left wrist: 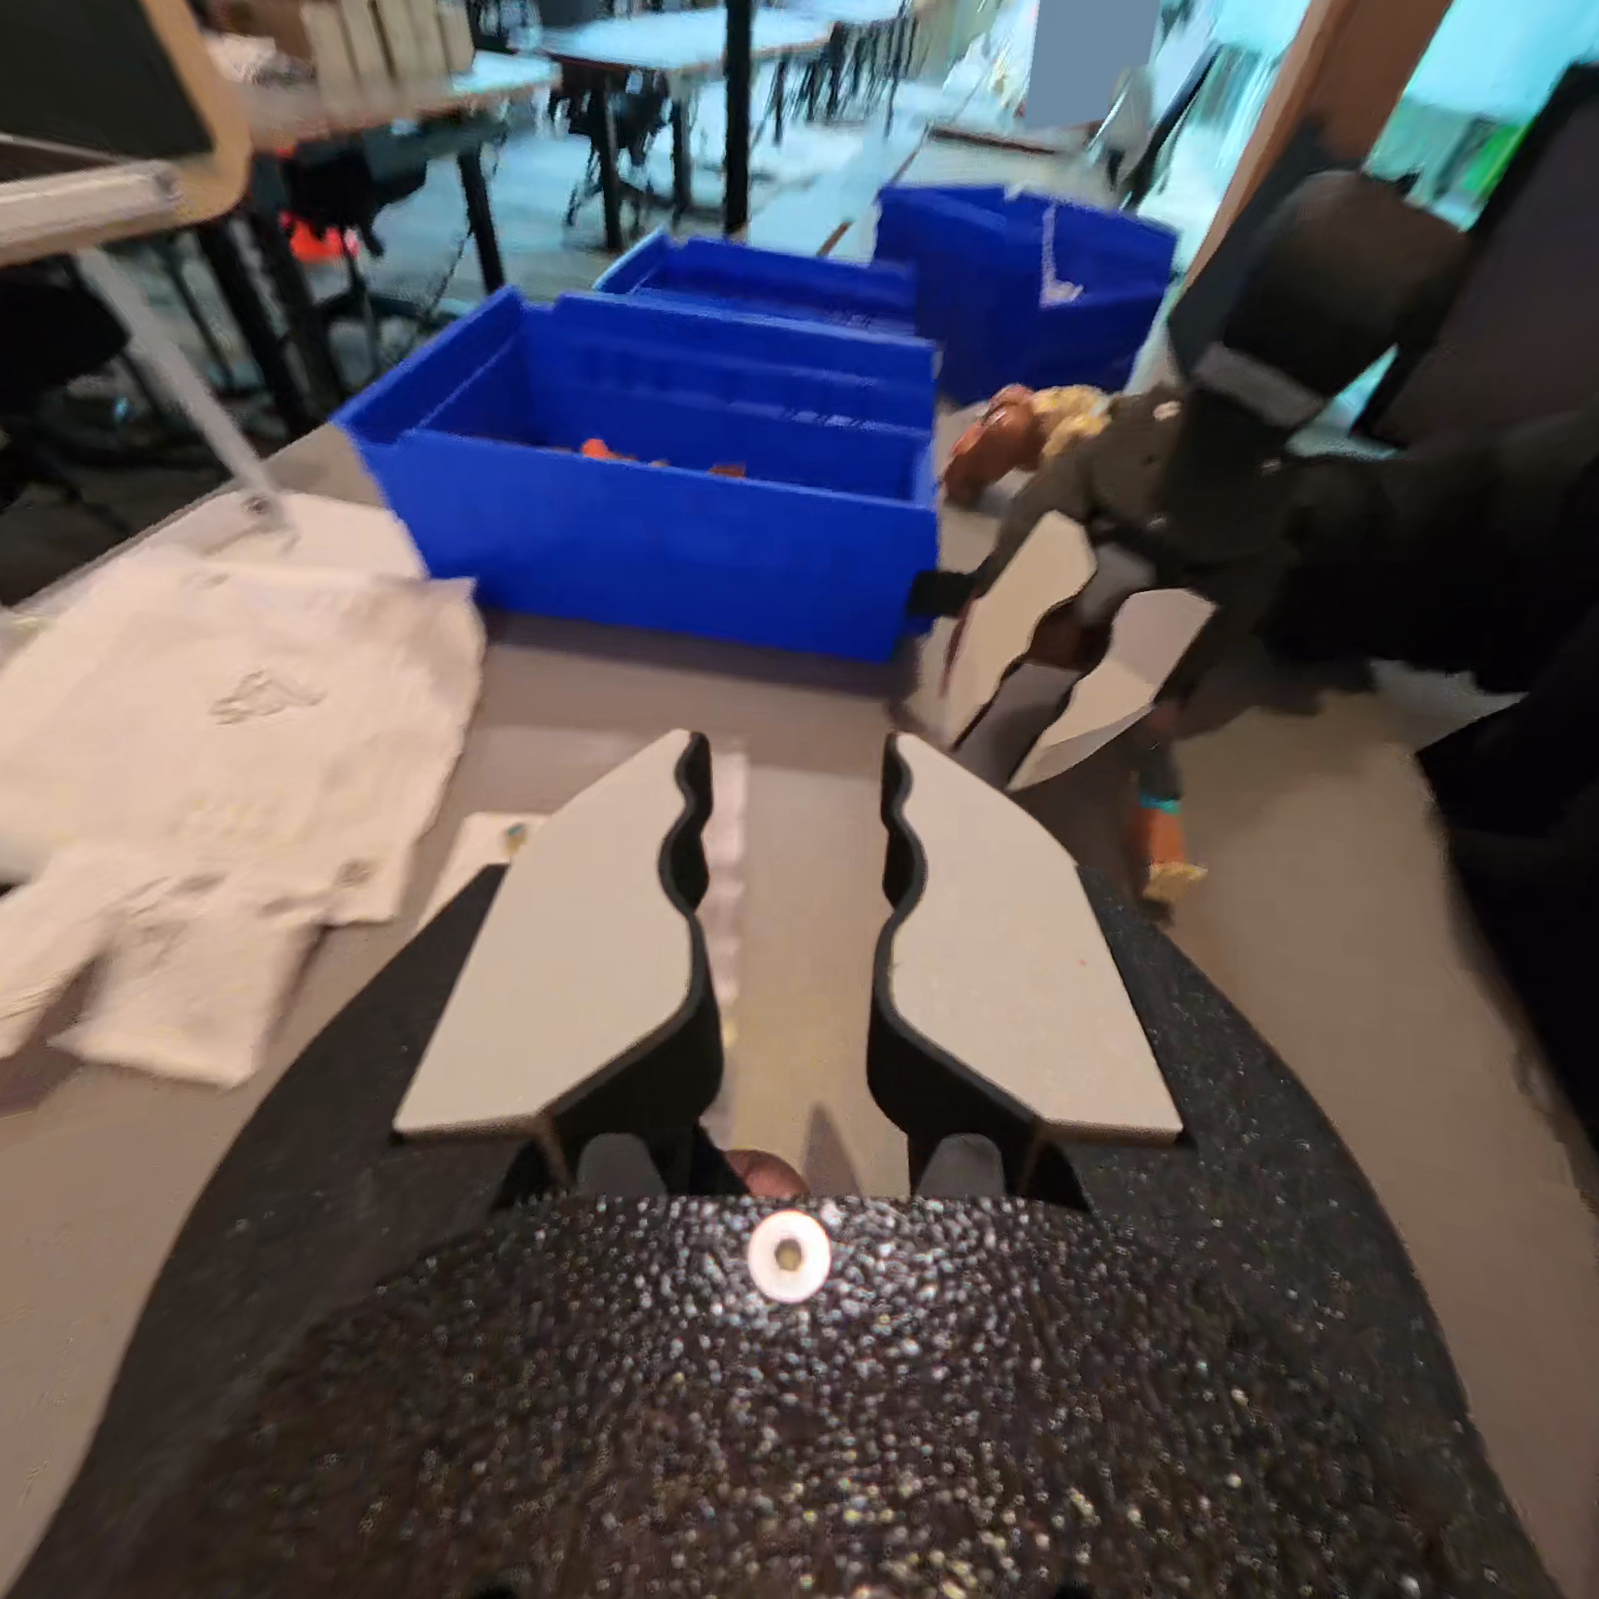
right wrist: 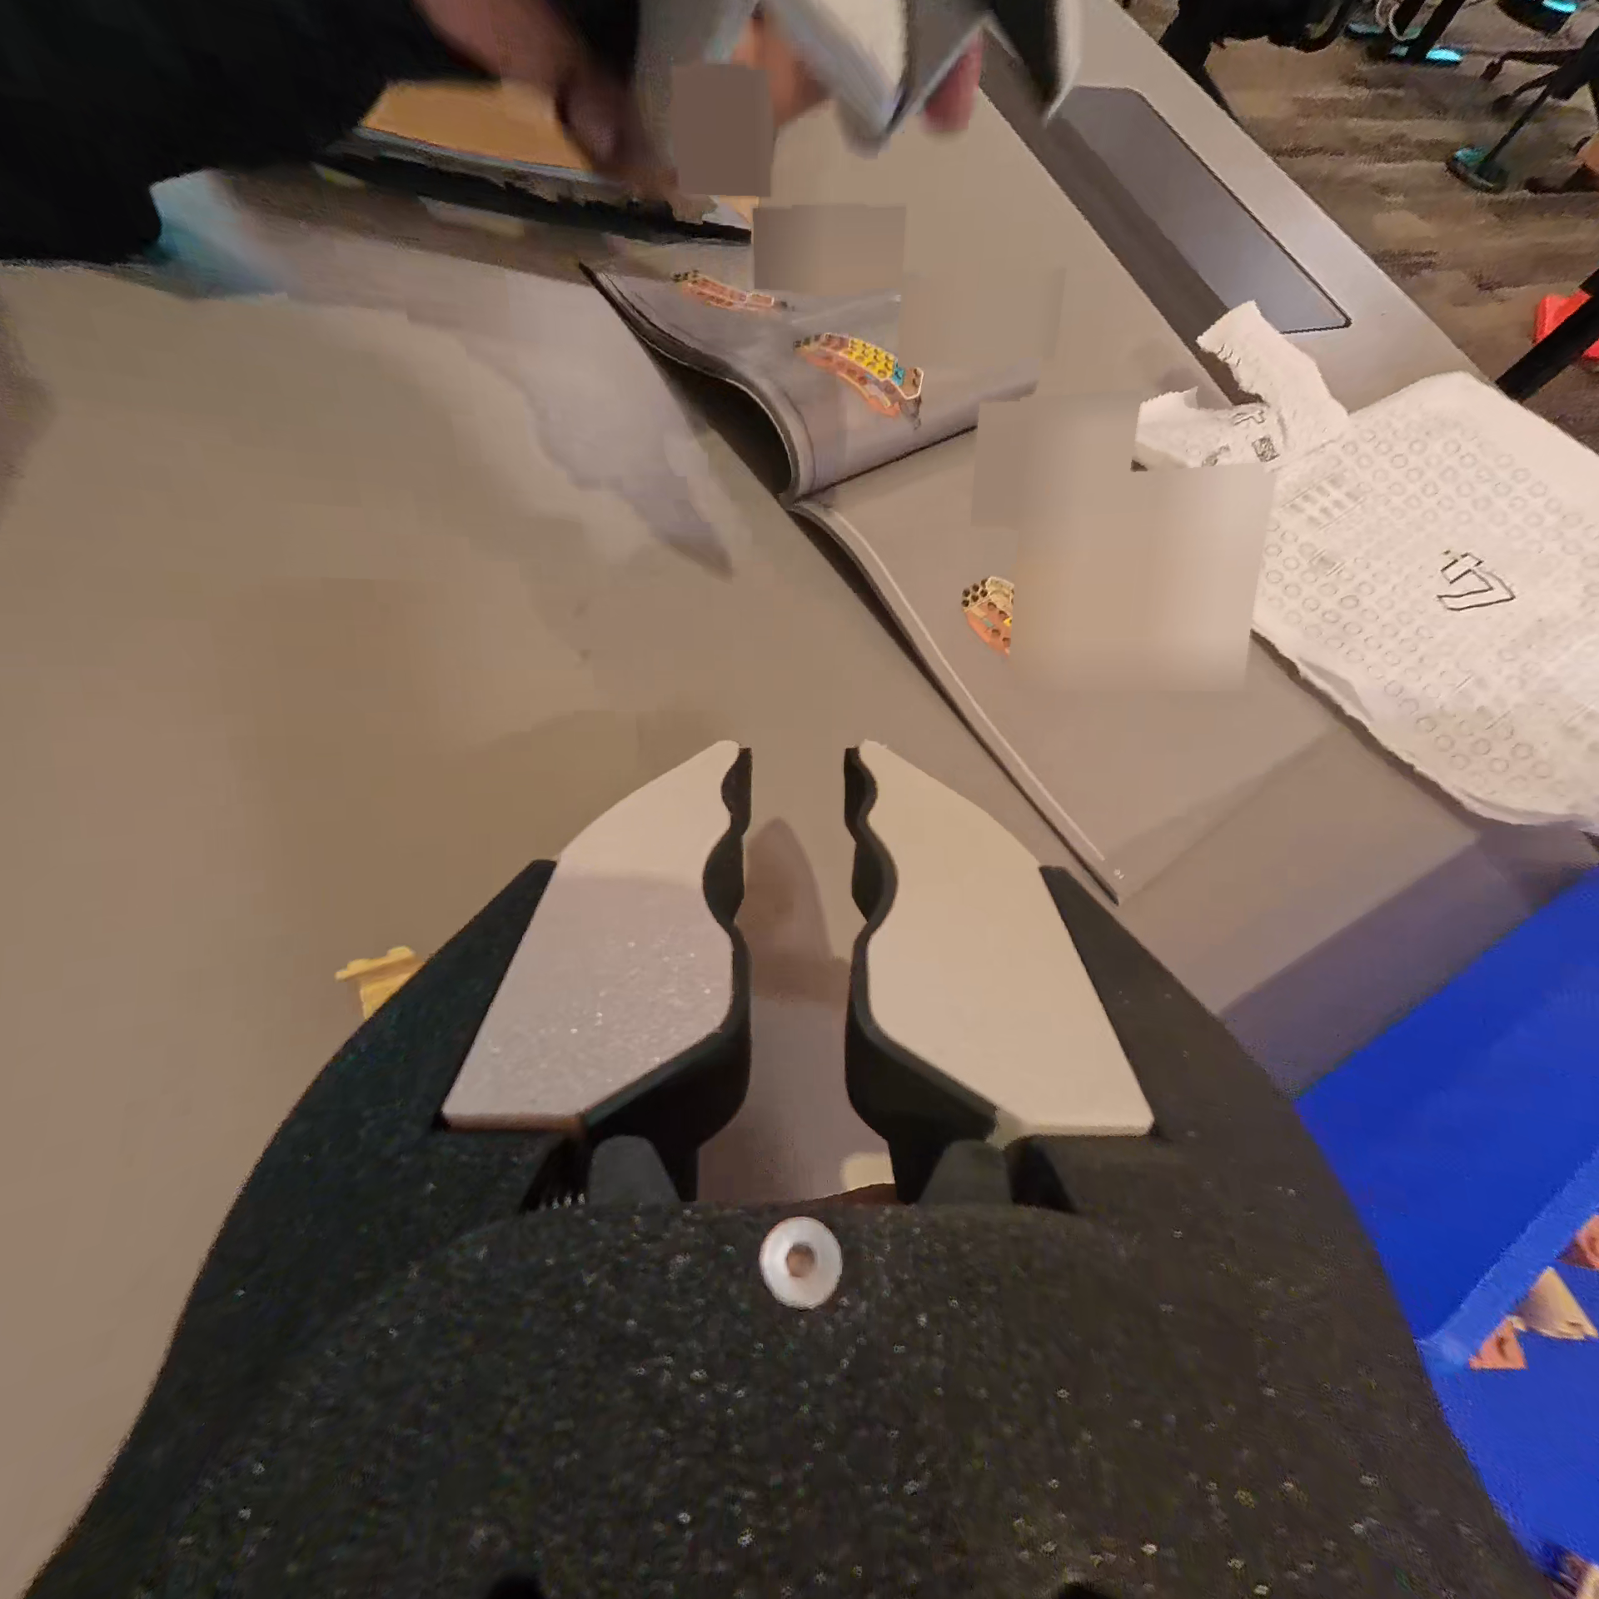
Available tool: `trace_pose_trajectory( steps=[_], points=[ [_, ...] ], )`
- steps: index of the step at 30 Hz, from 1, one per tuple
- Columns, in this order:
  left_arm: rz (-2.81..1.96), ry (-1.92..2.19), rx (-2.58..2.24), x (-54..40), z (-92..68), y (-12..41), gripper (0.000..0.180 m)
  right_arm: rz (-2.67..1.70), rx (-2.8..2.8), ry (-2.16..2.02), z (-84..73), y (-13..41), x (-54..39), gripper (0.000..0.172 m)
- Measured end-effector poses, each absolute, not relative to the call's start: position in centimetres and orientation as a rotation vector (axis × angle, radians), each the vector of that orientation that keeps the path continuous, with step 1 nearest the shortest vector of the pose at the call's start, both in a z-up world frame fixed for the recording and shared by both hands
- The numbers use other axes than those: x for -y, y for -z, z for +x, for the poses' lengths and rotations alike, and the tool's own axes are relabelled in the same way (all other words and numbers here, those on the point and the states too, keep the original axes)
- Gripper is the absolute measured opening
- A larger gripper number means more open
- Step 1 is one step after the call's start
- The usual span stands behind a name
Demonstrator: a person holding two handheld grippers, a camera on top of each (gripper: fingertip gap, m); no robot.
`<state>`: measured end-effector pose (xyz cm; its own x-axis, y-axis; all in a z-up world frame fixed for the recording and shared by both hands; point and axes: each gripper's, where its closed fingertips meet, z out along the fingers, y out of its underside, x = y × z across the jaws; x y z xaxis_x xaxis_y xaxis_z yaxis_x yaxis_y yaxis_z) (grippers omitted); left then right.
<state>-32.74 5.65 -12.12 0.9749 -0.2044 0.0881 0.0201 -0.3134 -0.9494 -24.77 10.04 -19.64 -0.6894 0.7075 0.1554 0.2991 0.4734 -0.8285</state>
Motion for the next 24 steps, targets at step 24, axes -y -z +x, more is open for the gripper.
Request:
trace_pose_trajectory(
  steps=[24],
  points=[
    [-1.866, 0.265, -0.174, -7.2, -22.6, 19.4, 0.01, -0.939, 2.278, -1.221, -25.3, 23.3, -10.0, 0.013]
  ],
)
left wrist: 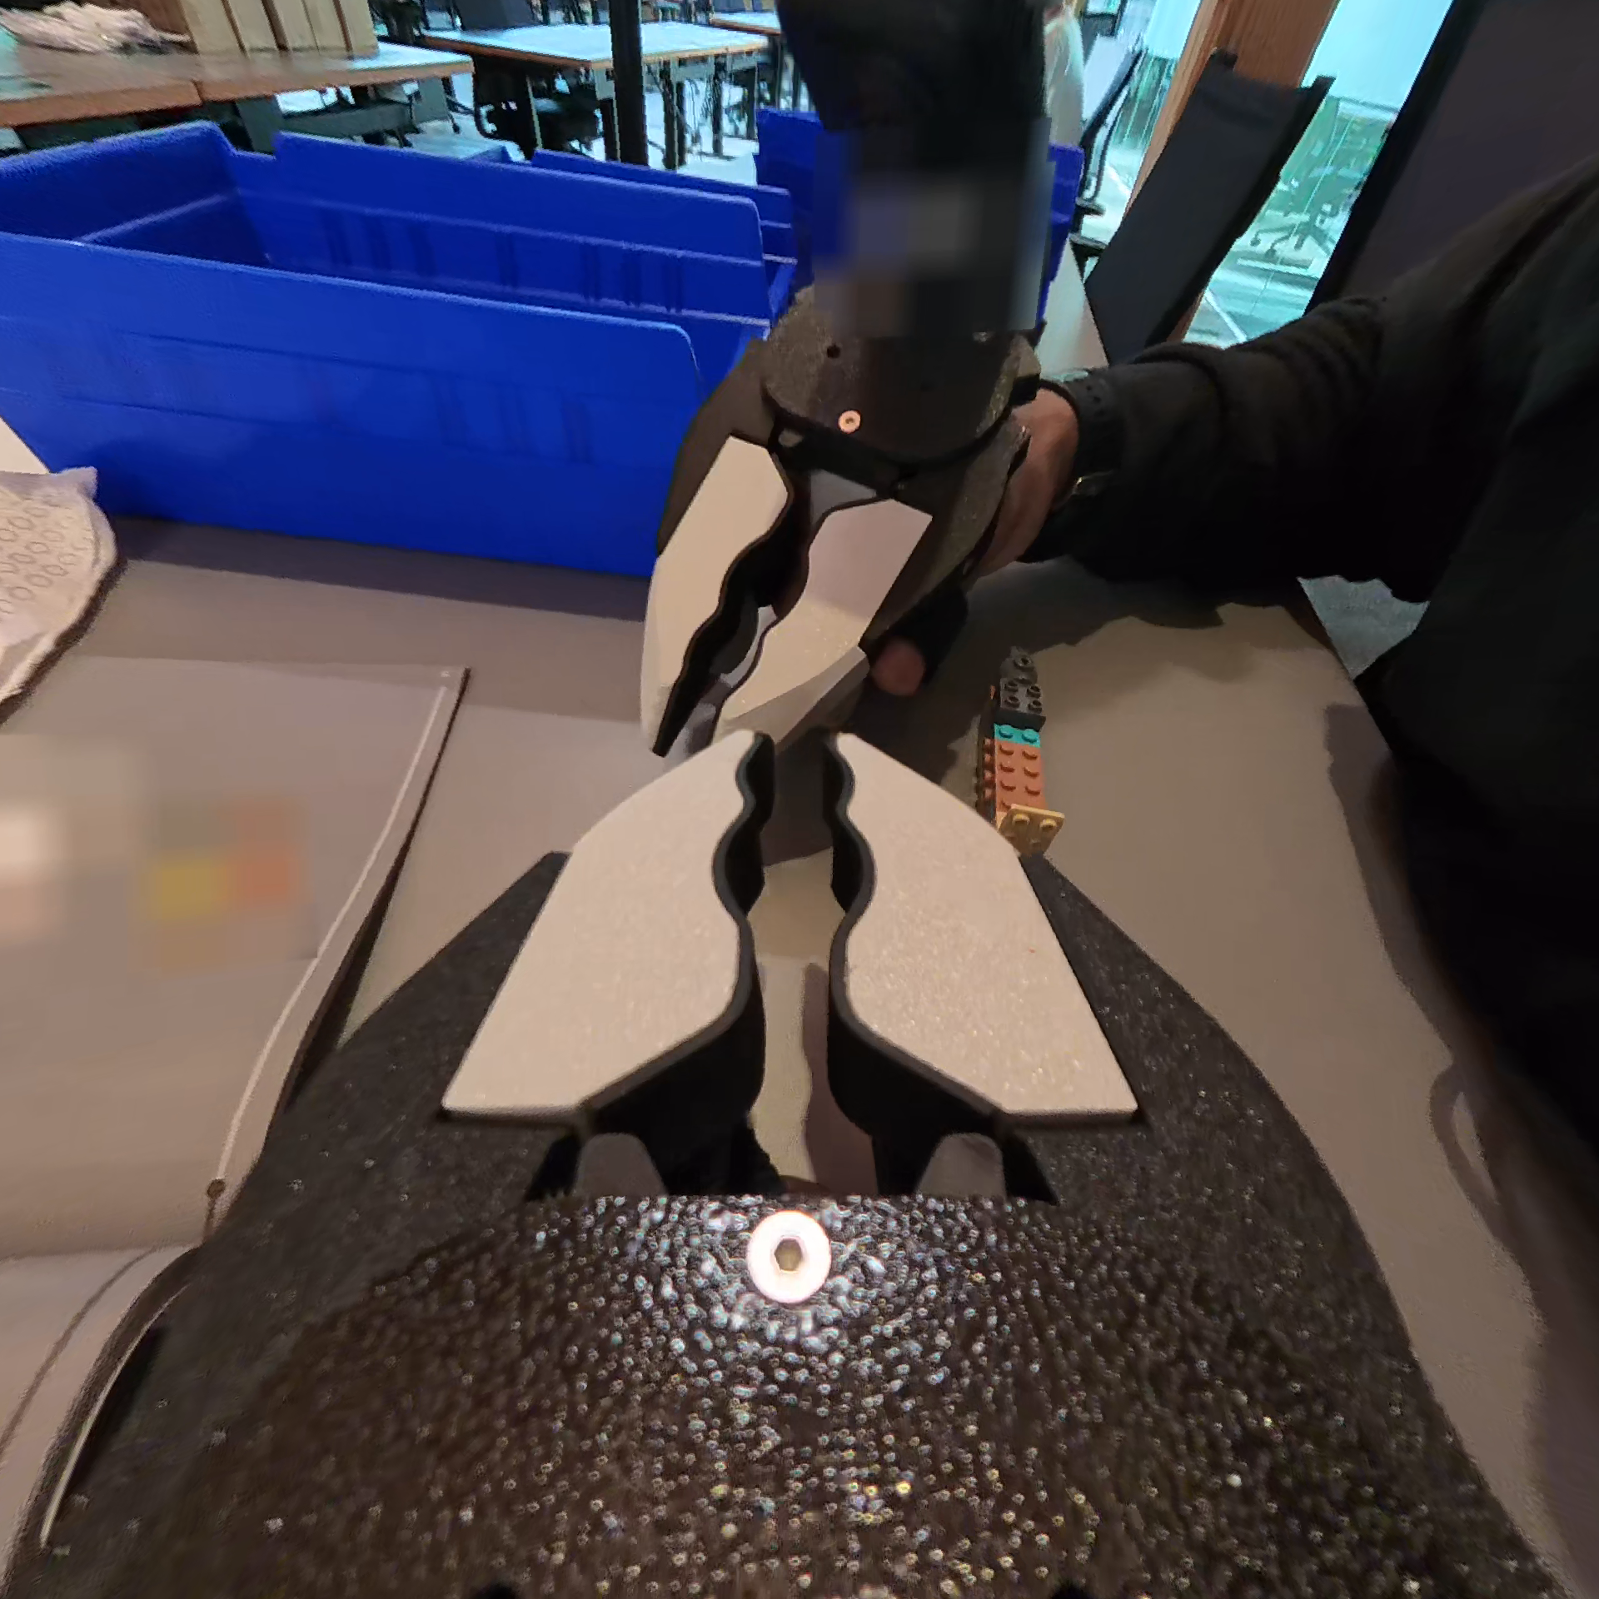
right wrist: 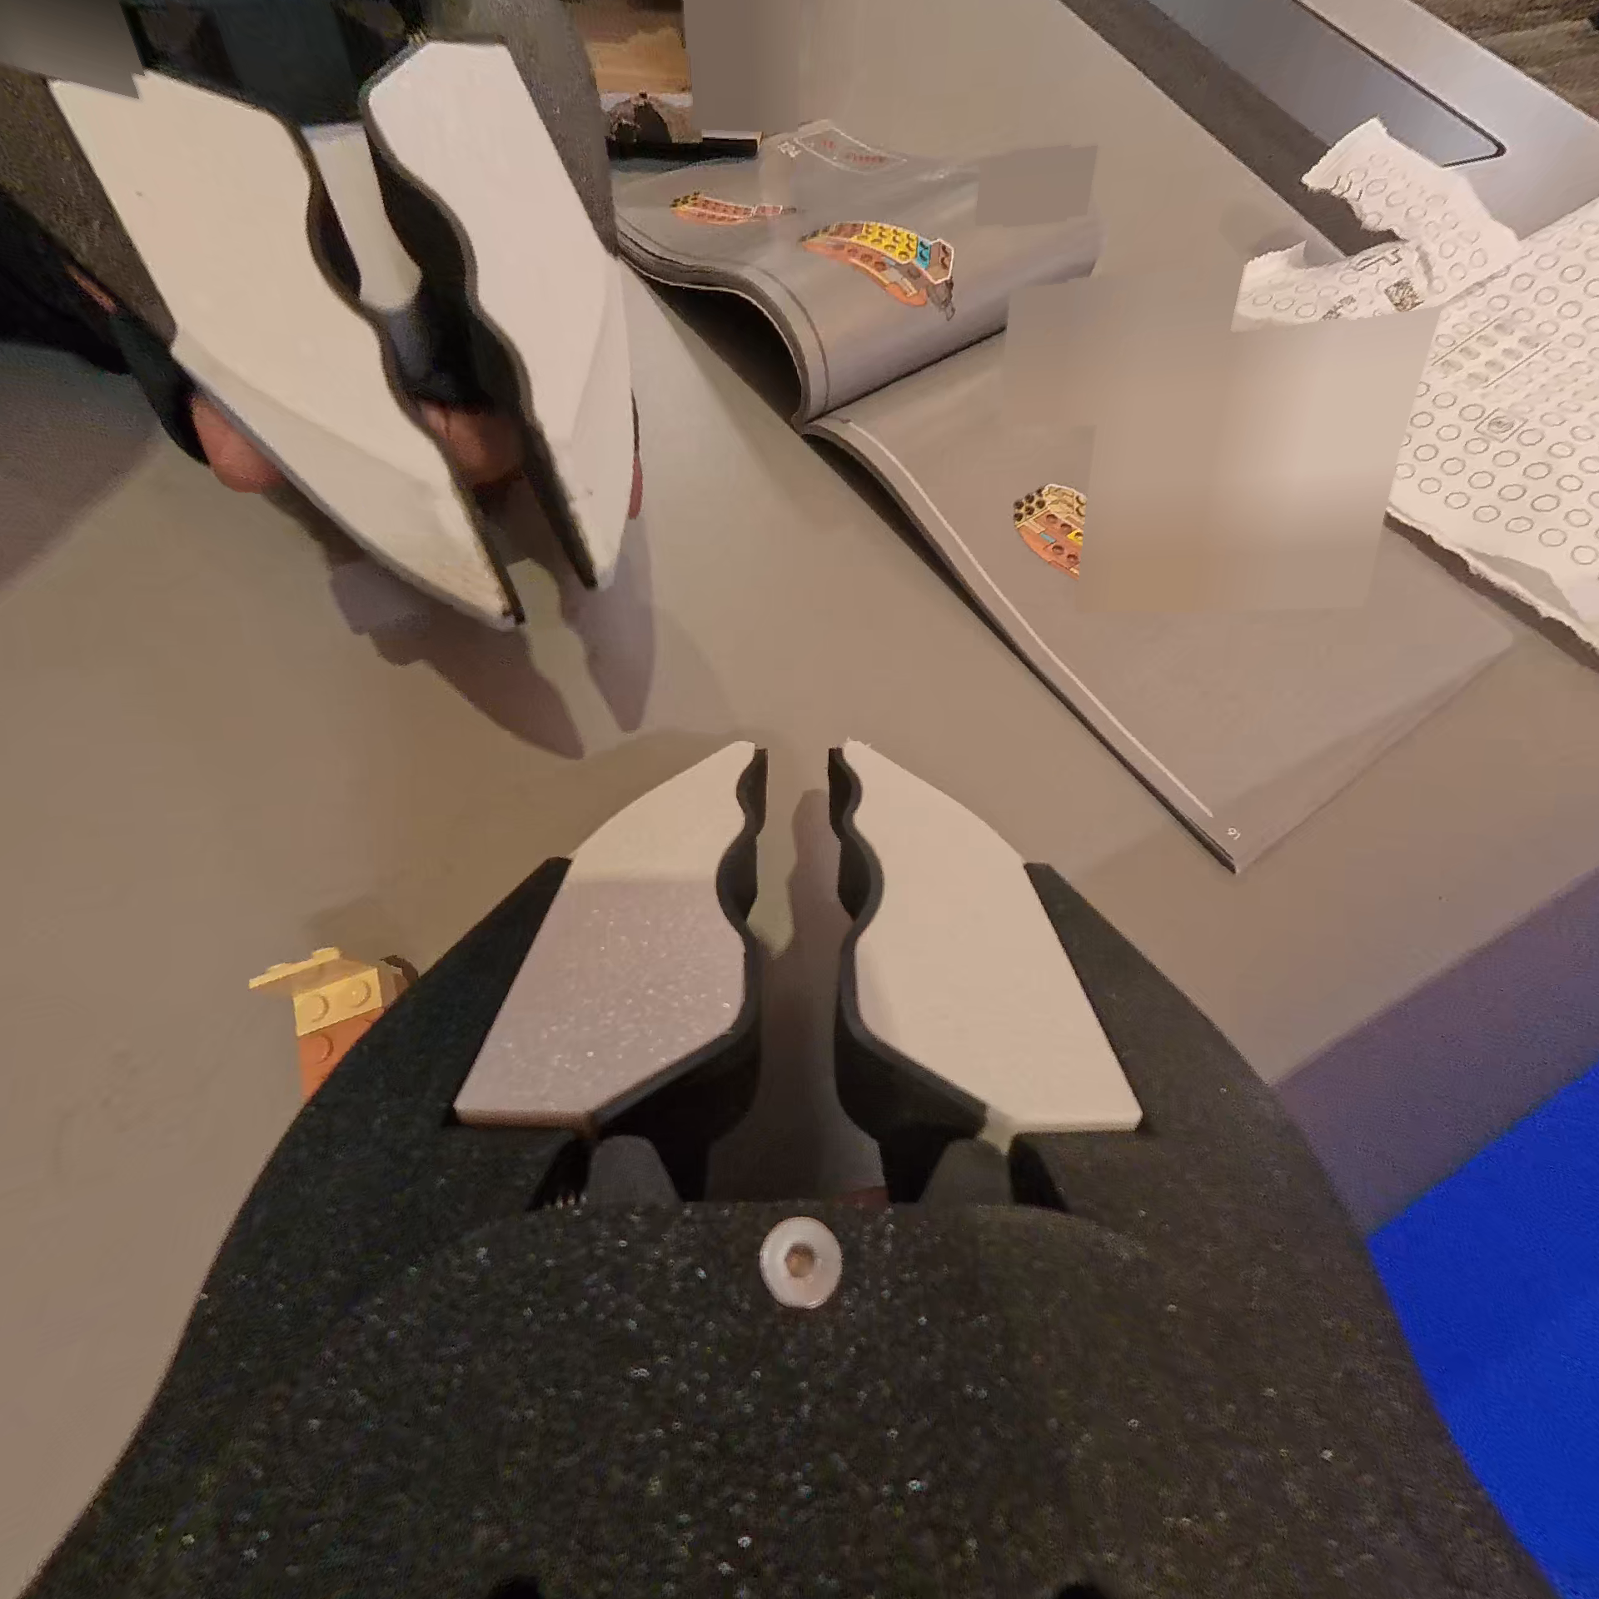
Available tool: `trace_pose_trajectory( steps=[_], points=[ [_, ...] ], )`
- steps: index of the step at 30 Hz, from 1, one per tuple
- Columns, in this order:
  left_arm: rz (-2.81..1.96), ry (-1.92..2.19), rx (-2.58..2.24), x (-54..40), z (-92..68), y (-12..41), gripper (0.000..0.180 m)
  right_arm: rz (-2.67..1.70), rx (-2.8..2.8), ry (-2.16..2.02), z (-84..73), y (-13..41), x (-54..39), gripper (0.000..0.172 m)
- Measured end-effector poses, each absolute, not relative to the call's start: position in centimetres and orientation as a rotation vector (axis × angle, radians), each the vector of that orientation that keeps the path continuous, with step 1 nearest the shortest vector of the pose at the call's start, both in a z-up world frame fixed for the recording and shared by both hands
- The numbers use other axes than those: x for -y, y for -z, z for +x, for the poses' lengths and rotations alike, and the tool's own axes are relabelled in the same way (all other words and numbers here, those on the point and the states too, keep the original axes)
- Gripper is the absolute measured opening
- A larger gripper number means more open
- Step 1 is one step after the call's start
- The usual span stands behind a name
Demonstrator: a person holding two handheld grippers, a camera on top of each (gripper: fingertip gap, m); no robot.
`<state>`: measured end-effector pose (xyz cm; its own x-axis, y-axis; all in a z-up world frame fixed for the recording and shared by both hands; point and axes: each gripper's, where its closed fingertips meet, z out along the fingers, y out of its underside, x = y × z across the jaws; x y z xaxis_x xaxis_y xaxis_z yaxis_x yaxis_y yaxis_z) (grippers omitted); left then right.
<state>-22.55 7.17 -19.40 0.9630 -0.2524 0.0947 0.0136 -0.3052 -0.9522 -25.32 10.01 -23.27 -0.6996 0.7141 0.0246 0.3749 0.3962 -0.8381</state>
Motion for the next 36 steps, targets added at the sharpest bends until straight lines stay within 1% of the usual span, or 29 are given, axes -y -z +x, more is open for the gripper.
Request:
trace_pose_trajectory(
  steps=[7, 13, 36],
  points=[
    [-1.983, 0.244, -0.235, -7.3, -21.7, 21.2, 0.015, -0.967, 2.278, -1.242, -25.4, 23.3, -10.1, 0.013],
    [-2.109, 0.329, -0.164, -7.0, -21.8, 22.9, 0.015, -0.987, 2.283, -1.261, -25.5, 23.3, -10.2, 0.012],
    [-2.116, 0.546, -0.04, -6.7, -22.3, 23.0, 0.015, -0.924, 2.283, -1.189, -25.2, 23.6, -9.9, 0.011]
  ],
)
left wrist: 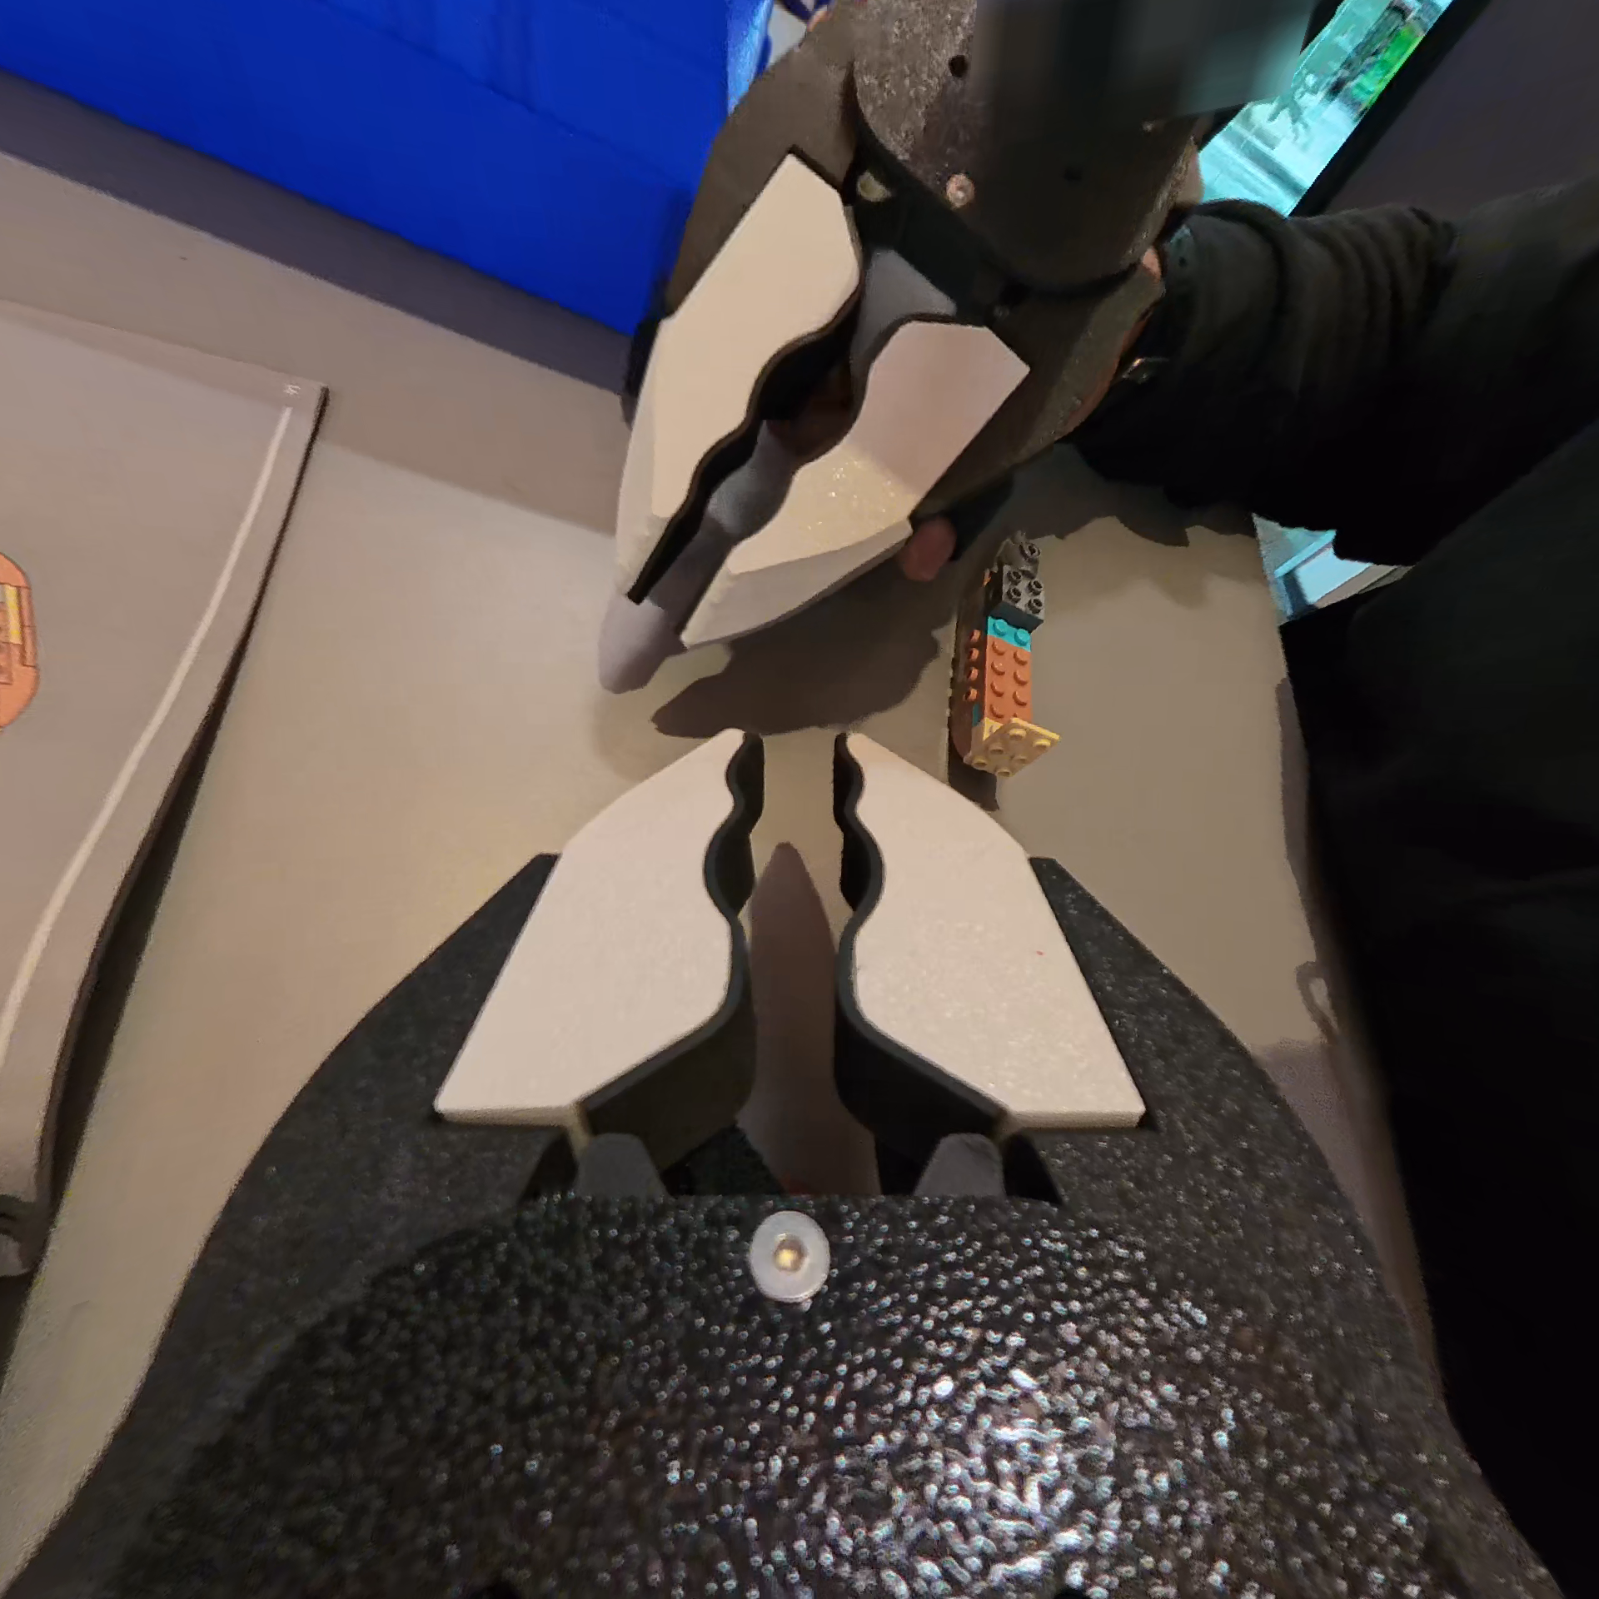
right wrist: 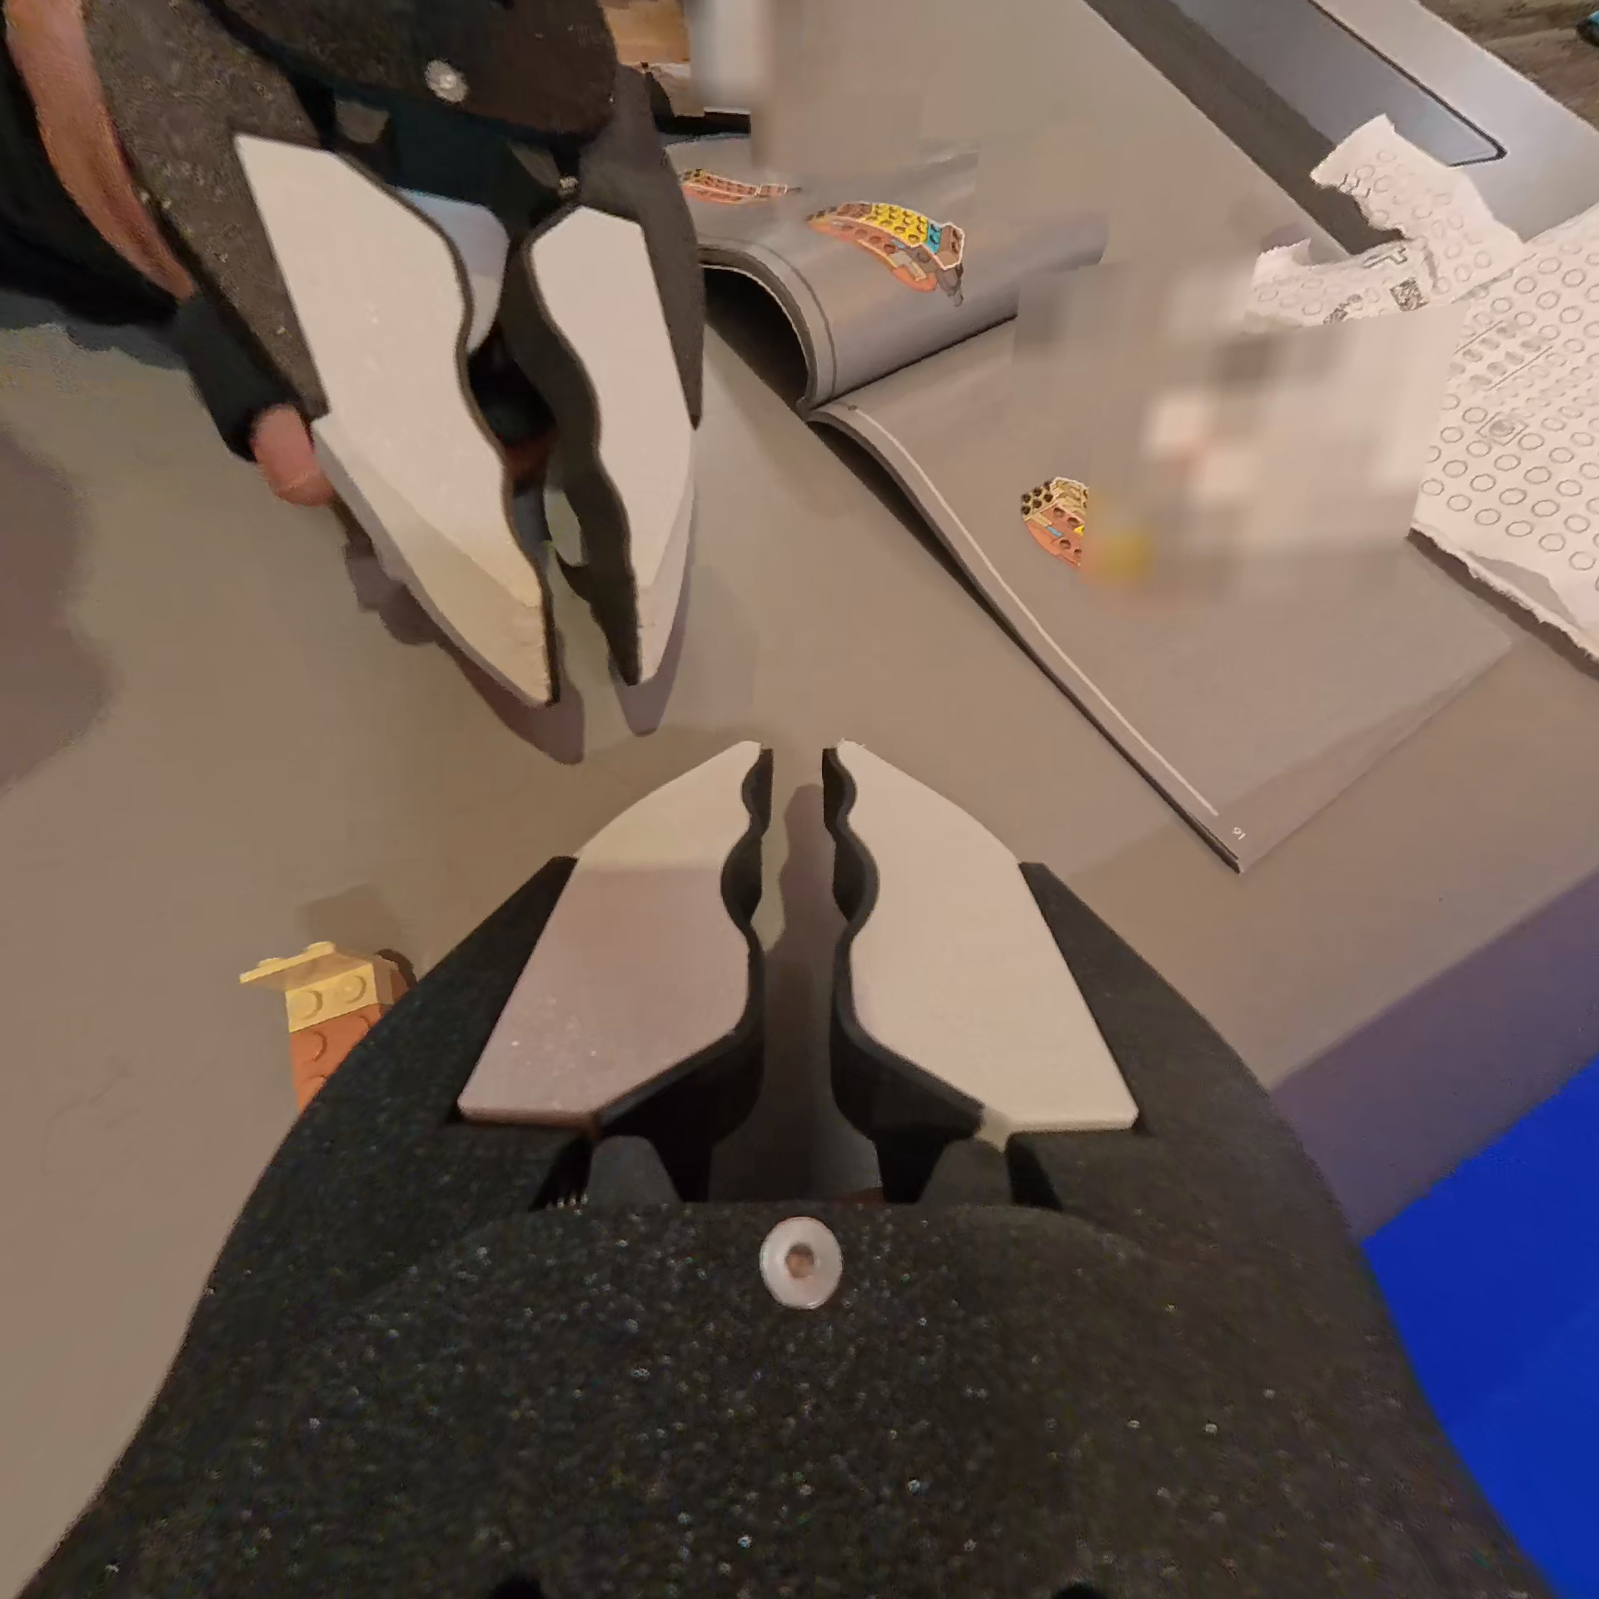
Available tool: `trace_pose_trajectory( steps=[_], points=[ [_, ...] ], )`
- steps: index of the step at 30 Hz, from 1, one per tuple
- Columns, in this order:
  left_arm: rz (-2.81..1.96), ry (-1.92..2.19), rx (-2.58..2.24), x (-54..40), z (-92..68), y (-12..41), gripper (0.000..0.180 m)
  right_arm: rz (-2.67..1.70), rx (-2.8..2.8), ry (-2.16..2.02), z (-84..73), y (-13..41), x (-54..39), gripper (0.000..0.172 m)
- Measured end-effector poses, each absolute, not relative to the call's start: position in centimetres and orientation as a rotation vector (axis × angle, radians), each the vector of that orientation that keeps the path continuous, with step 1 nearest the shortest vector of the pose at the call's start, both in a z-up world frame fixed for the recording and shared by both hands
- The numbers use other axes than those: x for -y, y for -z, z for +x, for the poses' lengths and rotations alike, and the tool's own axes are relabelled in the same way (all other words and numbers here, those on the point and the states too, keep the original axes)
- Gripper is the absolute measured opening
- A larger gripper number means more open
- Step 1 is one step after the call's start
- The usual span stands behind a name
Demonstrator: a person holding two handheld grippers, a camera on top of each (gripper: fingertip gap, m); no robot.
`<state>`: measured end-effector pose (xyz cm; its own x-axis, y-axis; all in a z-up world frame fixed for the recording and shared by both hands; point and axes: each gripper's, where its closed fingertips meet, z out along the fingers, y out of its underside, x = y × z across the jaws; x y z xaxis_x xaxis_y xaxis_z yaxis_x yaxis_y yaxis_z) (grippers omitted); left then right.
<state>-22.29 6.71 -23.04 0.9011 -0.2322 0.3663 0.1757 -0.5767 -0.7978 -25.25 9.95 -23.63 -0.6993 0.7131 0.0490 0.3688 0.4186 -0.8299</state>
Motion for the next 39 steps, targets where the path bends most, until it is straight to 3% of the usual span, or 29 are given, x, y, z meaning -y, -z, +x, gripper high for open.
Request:
trace_pose_trajectory(
  steps=[30, 32, 35, 39],
  points=[
    [-2.075, 0.696, 0.052, -6.6, -22.9, 22.7, 0.015, -0.771, 2.127, -1.164, -24.6, 21.9, -9.9, 0.013],
    [-2.075, 0.694, 0.051, -6.6, -22.9, 22.7, 0.015, -0.766, 2.122, -1.225, -24.2, 20.4, -9.7, 0.013],
    [-2.083, 0.688, 0.048, -6.6, -22.9, 22.8, 0.015, -0.696, 1.985, -1.297, -24.0, 13.7, -11.8, 0.012],
    [-2.107, 0.661, 0.027, -6.6, -22.7, 23.0, 0.015, -0.76, 1.834, -1.022, -28.1, 8.1, -22.1, 0.013]
  ],
)
